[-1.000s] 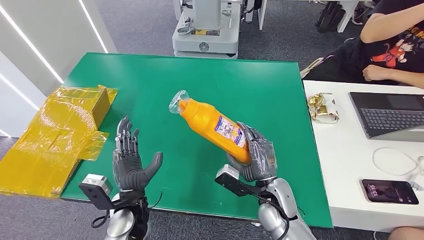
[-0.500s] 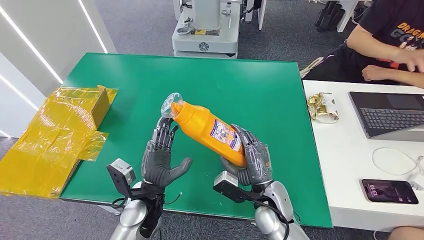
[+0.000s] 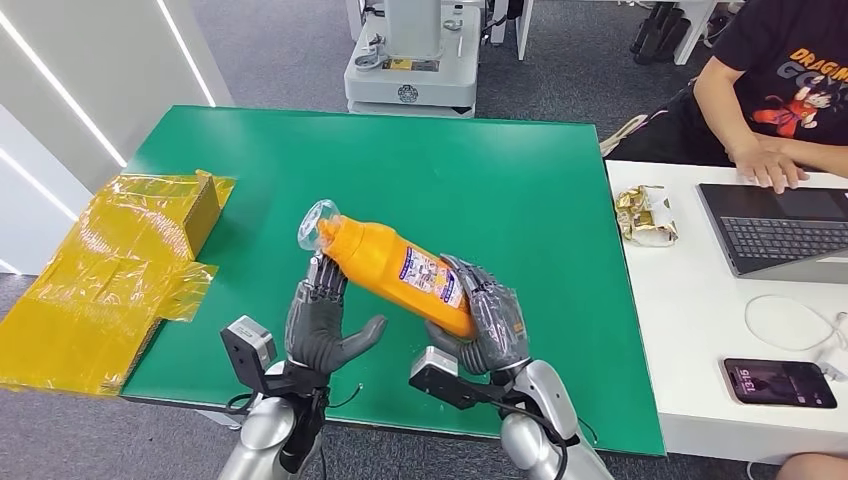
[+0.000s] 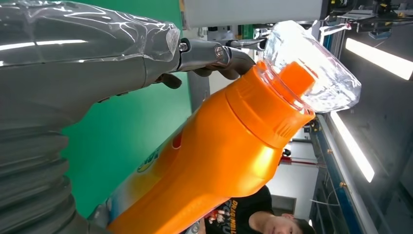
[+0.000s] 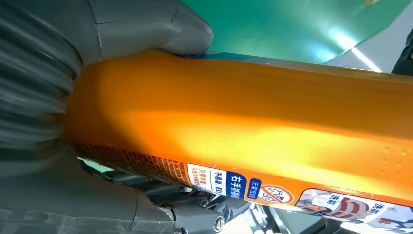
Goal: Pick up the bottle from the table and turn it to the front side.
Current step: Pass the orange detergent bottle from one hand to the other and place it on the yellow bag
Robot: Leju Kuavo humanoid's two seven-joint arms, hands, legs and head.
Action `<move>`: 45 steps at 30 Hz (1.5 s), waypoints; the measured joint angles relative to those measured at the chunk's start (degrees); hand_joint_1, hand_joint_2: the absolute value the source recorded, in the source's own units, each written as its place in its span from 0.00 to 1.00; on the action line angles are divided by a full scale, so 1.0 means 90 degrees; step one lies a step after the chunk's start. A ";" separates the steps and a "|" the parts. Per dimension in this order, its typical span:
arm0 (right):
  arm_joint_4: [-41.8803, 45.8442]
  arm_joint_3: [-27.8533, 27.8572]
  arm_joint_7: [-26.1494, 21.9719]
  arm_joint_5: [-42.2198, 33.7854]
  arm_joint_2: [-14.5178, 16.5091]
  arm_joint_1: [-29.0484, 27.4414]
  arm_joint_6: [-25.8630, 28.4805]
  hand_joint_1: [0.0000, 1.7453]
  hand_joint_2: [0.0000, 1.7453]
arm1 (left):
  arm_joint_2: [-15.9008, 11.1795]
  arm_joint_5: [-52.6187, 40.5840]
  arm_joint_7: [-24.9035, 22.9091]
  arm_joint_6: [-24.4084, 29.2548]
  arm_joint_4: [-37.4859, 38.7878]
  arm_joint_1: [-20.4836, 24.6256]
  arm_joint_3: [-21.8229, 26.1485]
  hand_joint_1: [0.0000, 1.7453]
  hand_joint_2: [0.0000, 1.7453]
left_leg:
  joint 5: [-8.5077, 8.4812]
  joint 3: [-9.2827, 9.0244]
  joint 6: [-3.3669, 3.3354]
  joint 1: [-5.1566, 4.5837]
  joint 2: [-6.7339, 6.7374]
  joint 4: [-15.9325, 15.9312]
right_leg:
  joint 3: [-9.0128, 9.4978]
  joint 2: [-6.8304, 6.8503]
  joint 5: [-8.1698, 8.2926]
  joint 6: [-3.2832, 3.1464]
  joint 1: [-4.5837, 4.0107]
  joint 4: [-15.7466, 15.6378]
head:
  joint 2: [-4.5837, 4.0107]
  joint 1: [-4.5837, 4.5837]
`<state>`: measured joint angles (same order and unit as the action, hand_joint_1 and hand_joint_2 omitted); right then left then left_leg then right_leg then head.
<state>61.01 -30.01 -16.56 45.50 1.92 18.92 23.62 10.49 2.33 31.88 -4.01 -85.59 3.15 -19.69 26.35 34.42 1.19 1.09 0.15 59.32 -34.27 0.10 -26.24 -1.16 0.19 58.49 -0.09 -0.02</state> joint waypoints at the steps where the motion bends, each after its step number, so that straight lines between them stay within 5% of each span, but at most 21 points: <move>1: 0.0009 -0.0002 0.0001 0.0004 0.0003 -0.0001 -0.0087 1.00 1.00 | -0.0007 -0.0008 -0.0001 -0.0002 0.0000 0.0000 0.0005 0.00 1.00 | 0.0000 0.0000 0.0000 0.0000 0.0000 0.0000 | 0.0000 0.0000 0.0000 0.0000 0.0000 0.0000 | 0.0000 0.0001; 16: 0.0038 -0.0017 -0.0053 -0.0019 0.0085 -0.0035 -0.1036 1.00 1.00 | -0.0033 -0.0317 -0.0170 0.0267 -0.0002 0.0011 0.0245 0.00 1.00 | 0.0000 0.0000 0.0000 0.0000 -0.0001 0.0000 | 0.0000 0.0000 0.0000 0.0000 0.0000 0.0000 | 0.0000 0.0000; 35: 0.0058 -0.0036 0.0089 0.0352 0.0086 -0.0059 -0.1220 1.00 1.00 | -0.0036 -0.0207 -0.0194 0.0142 -0.0001 0.0031 0.0320 0.00 1.00 | 0.0000 -0.0001 0.0000 0.0000 -0.0001 0.0000 | 0.0000 0.0000 0.0000 0.0000 0.0000 0.0000 | 0.0000 0.0000; 39: 0.0124 -0.0072 0.0280 0.0770 0.0085 -0.0084 -0.1060 1.00 1.00 | -0.0070 -0.0132 -0.0216 -0.0025 -0.0006 0.0035 0.0346 0.95 1.00 | 0.0000 -0.0001 0.0000 0.0000 0.0000 0.0001 | -0.0001 0.0000 0.0000 0.0000 0.0000 0.0000 | 0.0000 0.0000; 45: 0.0131 -0.0118 0.0514 0.1316 0.0085 -0.0012 -0.0792 1.00 1.00 | -0.0097 -0.0107 -0.0272 -0.0221 -0.0005 0.0069 0.0350 1.00 1.00 | 0.0000 -0.0001 0.0000 0.0000 0.0000 0.0001 | 0.0000 0.0000 0.0000 0.0000 0.0000 0.0000 | 0.0000 0.0000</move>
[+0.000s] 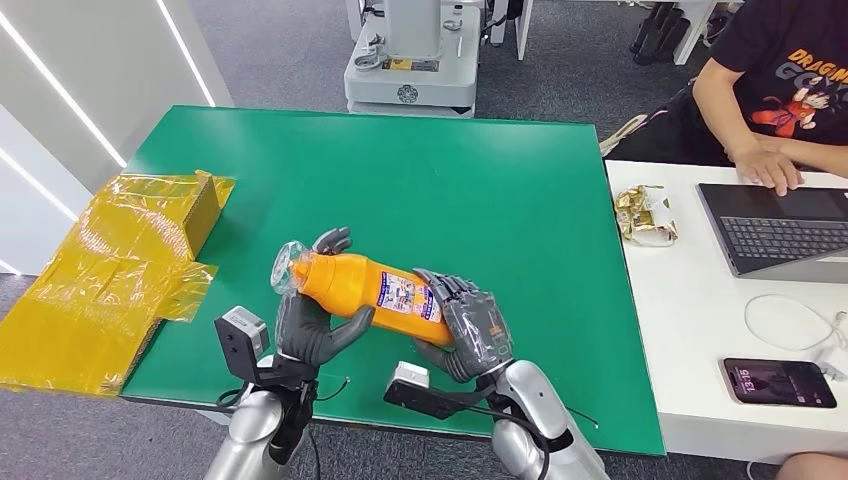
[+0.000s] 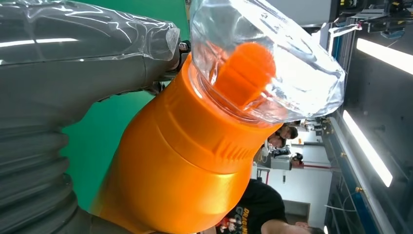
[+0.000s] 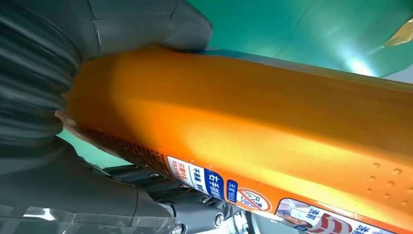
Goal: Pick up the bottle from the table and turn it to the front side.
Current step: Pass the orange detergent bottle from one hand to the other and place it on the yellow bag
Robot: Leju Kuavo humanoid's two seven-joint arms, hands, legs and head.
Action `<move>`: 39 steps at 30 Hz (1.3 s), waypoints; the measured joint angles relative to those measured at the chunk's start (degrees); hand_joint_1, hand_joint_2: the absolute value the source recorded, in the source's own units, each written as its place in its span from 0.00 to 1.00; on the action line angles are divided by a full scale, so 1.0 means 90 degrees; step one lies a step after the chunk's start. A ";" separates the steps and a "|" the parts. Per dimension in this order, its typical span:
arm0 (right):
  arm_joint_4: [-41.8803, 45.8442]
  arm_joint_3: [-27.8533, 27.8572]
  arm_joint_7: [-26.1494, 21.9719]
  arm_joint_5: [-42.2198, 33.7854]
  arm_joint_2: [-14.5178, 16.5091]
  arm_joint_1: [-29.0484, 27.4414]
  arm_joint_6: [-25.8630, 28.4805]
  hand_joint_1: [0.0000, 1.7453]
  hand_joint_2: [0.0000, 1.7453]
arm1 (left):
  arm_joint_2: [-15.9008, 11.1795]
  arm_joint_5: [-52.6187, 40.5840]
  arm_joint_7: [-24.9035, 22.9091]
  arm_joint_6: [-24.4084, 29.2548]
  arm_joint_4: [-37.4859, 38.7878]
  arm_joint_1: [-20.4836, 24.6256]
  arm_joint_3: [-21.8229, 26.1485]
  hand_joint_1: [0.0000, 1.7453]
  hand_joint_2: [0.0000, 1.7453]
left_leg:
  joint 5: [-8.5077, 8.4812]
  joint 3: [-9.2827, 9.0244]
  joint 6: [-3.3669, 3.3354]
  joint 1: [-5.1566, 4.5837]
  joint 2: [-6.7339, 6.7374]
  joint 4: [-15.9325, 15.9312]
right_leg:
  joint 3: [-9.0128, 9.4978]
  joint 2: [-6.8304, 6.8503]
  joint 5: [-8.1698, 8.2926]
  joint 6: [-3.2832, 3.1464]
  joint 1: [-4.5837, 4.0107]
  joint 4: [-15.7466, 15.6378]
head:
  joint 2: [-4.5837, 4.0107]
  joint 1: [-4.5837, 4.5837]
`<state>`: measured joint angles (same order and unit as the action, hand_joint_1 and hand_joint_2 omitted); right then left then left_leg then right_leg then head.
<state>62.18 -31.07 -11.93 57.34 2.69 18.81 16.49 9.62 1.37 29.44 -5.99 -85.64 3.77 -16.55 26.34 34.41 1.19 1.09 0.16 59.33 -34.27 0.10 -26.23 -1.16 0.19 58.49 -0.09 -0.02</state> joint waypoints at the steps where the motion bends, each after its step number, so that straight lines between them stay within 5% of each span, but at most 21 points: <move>1: -0.0001 -0.0001 0.0012 0.0026 0.0000 0.0008 0.0016 1.00 1.00 | 0.0000 -0.0002 -0.0004 -0.0001 0.0000 0.0004 0.0000 1.00 1.00 | 0.0000 0.0000 0.0000 0.0000 0.0000 0.0000 | 0.0000 0.0000 0.0000 0.0000 0.0000 0.0000 | 0.0000 0.0000; 17: -0.0002 -0.0001 0.0007 0.0095 0.0000 0.0001 0.0058 1.00 1.00 | -0.0059 -0.0067 -0.0016 0.0043 -0.0002 -0.0002 0.0044 1.00 1.00 | 0.0000 0.0001 0.0000 0.0000 -0.0001 0.0000 | 0.0000 0.0000 0.0000 0.0000 0.0000 0.0000 | 0.0000 -0.0001; 18: 0.0000 -0.0001 0.0008 0.0096 0.0000 -0.0002 0.0057 0.96 1.00 | -0.0060 -0.0068 -0.0016 0.0041 -0.0002 -0.0003 0.0045 1.00 1.00 | 0.0000 0.0001 0.0000 0.0000 -0.0001 0.0000 | 0.0000 0.0000 0.0000 0.0000 0.0000 0.0000 | 0.0000 -0.0001; 22: 0.0041 -0.0001 0.0032 0.0109 0.0000 -0.0029 0.0039 0.22 1.00 | -0.0061 -0.0068 -0.0016 0.0030 -0.0002 -0.0010 0.0050 1.00 1.00 | 0.0000 0.0000 0.0000 0.0000 -0.0001 0.0000 | 0.0000 0.0000 0.0000 0.0000 0.0000 0.0000 | 0.0000 0.0000; 25: 0.0078 0.0003 0.0064 0.0129 0.0000 -0.0056 0.0036 0.00 1.00 | -0.0059 -0.0067 -0.0016 0.0026 -0.0002 -0.0012 0.0051 1.00 1.00 | 0.0000 0.0000 0.0000 0.0000 -0.0001 0.0000 | 0.0000 0.0000 0.0000 0.0000 0.0000 0.0000 | 0.0000 0.0001; 39: 0.0808 0.0028 -0.0158 -0.0284 0.0000 -0.0545 0.0382 0.00 1.00 | -0.0050 0.0008 -0.0084 0.0158 -0.0002 -0.0010 0.0058 1.00 1.00 | 0.0001 0.0001 0.0000 0.0000 0.0000 0.0000 | -0.0001 0.0000 0.0000 0.0000 0.0000 -0.0001 | 0.0000 0.0001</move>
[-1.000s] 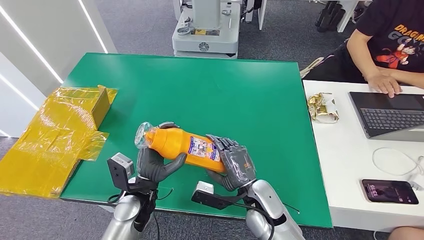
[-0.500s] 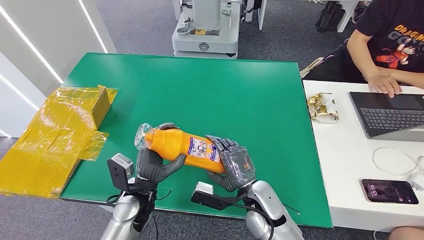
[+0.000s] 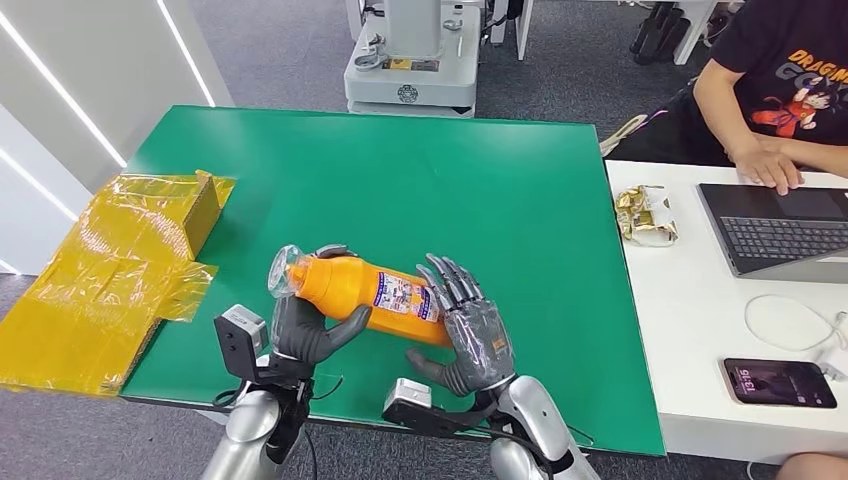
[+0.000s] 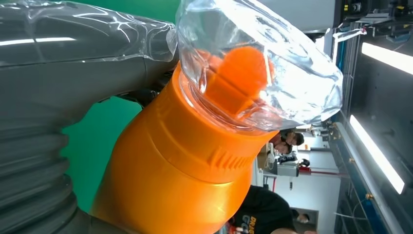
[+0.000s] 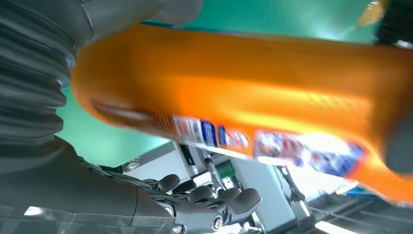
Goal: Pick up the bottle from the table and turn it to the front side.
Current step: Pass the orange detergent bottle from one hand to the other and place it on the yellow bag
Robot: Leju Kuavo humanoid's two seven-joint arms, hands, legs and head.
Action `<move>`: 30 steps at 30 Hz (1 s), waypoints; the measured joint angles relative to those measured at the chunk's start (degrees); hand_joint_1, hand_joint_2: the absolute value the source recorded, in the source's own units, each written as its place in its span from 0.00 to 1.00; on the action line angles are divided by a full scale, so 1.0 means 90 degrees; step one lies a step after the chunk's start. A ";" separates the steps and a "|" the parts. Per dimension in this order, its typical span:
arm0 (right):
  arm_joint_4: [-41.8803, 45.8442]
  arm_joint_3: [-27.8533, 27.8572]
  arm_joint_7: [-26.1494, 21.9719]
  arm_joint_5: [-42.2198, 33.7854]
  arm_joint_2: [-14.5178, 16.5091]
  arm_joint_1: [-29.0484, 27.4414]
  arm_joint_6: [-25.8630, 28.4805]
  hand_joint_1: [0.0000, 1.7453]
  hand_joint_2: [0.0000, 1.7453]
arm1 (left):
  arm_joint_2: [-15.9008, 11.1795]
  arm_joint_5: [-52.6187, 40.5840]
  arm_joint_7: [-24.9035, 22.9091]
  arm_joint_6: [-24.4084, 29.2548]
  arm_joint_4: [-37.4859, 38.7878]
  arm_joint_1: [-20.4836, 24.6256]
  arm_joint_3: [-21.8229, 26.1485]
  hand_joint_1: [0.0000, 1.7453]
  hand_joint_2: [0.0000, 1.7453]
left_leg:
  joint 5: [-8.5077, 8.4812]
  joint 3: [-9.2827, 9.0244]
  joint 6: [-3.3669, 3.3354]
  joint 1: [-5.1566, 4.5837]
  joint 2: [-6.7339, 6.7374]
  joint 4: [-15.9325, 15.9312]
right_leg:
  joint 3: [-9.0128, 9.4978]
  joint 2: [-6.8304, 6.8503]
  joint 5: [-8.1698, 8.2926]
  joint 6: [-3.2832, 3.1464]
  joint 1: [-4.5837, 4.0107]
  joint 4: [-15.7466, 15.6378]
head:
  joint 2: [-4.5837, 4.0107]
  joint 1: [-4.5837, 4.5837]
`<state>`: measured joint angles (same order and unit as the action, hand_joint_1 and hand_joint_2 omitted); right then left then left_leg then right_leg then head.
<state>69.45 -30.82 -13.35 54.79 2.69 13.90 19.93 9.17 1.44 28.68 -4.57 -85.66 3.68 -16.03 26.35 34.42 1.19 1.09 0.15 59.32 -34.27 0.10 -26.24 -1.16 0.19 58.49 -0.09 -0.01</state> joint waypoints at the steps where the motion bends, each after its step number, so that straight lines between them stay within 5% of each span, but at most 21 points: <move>1: 0.0083 0.0000 -0.0039 -0.0078 0.0000 -0.0040 0.0005 0.00 1.00 | -0.0001 0.0009 0.0000 0.0016 0.0000 0.0000 0.0001 1.00 1.00 | 0.0000 0.0000 0.0000 0.0000 0.0000 0.0000 | 0.0000 0.0000 0.0000 0.0000 0.0000 0.0000 | 0.0000 0.0000; 13: 0.1090 -0.0117 -0.1047 -0.1946 0.0022 -0.0587 0.0283 0.00 1.00 | -0.0039 -0.0142 0.0051 0.0591 0.0001 0.0001 0.0024 1.00 1.00 | 0.0000 0.0001 0.0000 0.0000 0.0000 -0.0001 | 0.0000 0.0000 0.0000 0.0000 0.0000 0.0000 | 0.0000 -0.0001; 18: 0.1142 -0.0323 -0.1203 -0.2255 0.0022 -0.0554 0.0441 0.00 1.00 | -0.0144 -0.0953 0.0070 0.1480 -0.0016 0.0001 0.0110 1.00 1.00 | 0.0000 0.0001 0.0000 0.0000 0.0001 -0.0003 | 0.0001 0.0000 0.0000 0.0000 0.0000 0.0001 | 0.0000 -0.0001; 30: 0.1012 -0.0512 -0.1256 -0.2558 0.0038 -0.0453 0.0463 0.00 1.00 | -0.1042 -0.3610 -0.0542 0.2889 -0.0416 -0.0182 0.0471 1.00 1.00 | -0.0003 0.0001 -0.0001 0.0001 0.0000 -0.0006 | -0.0001 0.0002 -0.0002 -0.0001 -0.0001 0.0004 | 0.0000 -0.0001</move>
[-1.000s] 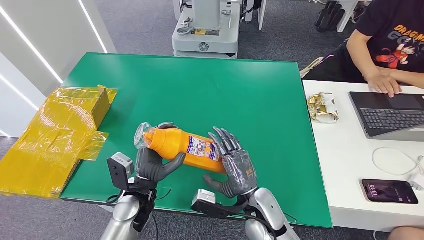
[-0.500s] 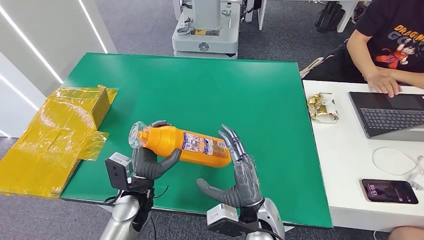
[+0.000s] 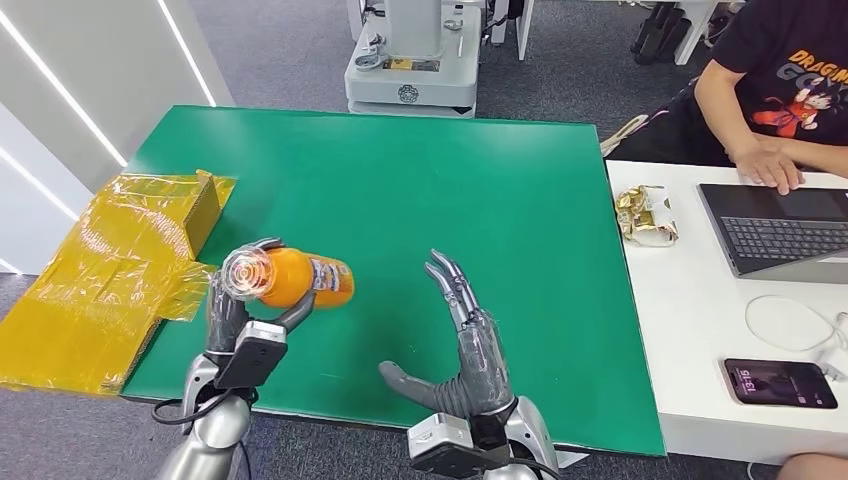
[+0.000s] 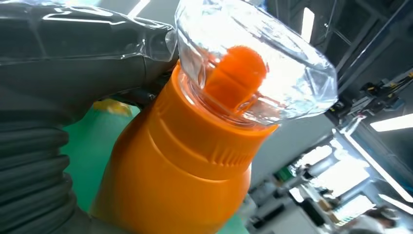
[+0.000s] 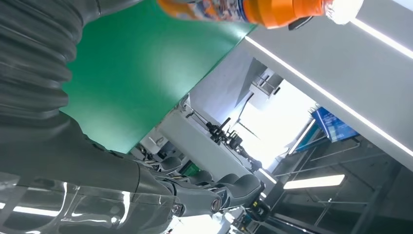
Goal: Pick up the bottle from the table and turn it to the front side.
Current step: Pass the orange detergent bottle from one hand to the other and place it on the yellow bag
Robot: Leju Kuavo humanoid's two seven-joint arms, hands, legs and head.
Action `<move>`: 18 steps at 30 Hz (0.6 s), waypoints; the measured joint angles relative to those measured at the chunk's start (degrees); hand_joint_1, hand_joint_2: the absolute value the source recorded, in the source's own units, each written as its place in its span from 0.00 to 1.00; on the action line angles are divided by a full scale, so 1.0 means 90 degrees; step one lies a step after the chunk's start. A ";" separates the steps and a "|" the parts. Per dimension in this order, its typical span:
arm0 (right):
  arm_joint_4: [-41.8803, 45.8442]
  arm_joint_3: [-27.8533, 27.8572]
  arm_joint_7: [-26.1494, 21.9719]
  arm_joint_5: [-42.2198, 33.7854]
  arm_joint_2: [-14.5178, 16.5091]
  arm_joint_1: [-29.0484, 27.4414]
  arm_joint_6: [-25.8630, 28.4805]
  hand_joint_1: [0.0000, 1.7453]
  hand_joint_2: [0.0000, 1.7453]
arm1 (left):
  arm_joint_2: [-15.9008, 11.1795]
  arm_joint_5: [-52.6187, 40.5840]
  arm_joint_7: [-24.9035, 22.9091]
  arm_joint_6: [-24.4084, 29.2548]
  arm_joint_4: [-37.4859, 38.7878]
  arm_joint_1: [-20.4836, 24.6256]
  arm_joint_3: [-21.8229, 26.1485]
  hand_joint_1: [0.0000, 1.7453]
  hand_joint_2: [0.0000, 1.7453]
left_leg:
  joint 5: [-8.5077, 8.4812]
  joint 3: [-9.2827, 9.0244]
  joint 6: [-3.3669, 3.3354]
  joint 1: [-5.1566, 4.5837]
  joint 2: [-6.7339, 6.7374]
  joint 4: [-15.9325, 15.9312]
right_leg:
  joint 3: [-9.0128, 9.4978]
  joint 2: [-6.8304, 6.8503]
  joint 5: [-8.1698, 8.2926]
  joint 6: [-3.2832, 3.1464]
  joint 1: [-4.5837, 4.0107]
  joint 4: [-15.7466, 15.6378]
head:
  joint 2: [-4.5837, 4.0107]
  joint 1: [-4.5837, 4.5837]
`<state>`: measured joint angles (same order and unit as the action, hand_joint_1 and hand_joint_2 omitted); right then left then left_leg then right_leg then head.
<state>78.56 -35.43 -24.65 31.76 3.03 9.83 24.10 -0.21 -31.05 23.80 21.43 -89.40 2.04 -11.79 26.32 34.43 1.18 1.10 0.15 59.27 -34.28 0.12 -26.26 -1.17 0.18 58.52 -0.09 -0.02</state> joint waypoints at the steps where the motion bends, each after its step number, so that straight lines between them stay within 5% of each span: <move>1: 0.0015 0.0000 0.0001 -0.0004 -0.0001 -0.0014 0.0009 0.00 1.00 | -0.0106 -0.0187 -0.0087 0.0029 -0.0052 -0.0017 0.0029 1.00 1.00 | 0.0000 0.0000 0.0000 0.0000 0.0000 0.0000 | 0.0000 0.0000 0.0000 0.0000 0.0000 0.0000 | 0.0000 0.0000; 18: 0.1052 0.0019 0.0418 0.0311 -0.0128 -0.0560 -0.0052 0.00 1.00 | -0.1430 -0.2012 -0.1348 0.0088 -0.0481 0.0266 0.0336 1.00 1.00 | -0.0001 -0.0003 0.0001 0.0000 0.0003 0.0000 | -0.0001 -0.0004 0.0000 -0.0001 0.0000 -0.0001 | 0.0000 0.0000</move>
<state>88.03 -35.26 -20.90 34.56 1.88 4.79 23.63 -13.09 -49.16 11.67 22.23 -93.73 4.44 -8.76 26.31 34.40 1.19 1.10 0.18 59.27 -34.29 0.09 -26.25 -1.18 0.17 58.51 -0.09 -0.02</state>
